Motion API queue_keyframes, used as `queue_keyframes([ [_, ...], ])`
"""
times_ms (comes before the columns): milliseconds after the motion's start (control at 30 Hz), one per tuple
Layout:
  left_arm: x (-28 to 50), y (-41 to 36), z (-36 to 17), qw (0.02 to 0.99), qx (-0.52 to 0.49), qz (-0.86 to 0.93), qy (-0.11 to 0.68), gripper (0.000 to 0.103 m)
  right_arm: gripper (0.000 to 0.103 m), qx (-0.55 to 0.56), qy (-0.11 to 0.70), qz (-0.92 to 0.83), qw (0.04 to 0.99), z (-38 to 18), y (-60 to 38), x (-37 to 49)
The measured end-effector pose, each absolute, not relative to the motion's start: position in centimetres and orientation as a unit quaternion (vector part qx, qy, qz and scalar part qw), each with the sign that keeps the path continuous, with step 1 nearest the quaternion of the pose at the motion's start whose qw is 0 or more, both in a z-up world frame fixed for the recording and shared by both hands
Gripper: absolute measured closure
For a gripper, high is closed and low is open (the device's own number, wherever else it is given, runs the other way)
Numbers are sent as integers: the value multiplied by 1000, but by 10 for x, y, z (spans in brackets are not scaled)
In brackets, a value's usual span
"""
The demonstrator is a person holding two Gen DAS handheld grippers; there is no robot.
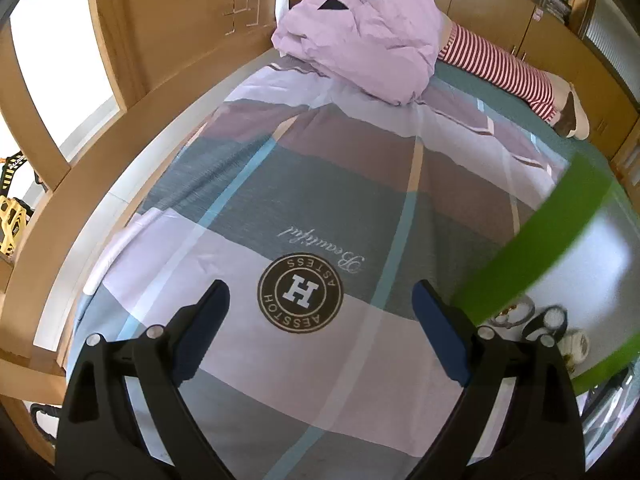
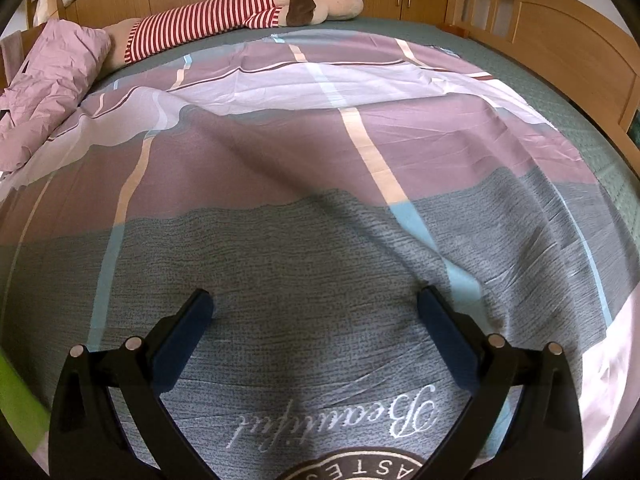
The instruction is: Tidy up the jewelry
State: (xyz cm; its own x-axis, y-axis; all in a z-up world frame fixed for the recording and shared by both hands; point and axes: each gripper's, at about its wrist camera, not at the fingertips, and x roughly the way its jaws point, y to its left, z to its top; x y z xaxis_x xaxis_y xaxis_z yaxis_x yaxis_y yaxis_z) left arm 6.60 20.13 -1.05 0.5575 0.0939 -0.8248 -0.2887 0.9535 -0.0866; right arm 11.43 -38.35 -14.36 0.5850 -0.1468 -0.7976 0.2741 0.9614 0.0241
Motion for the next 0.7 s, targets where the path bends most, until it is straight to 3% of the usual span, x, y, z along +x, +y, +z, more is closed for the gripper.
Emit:
queue_keyframes([
  [700,56,207,1,883,-122,119,436,9,1,72,440,-119,887,-143,-383,114],
])
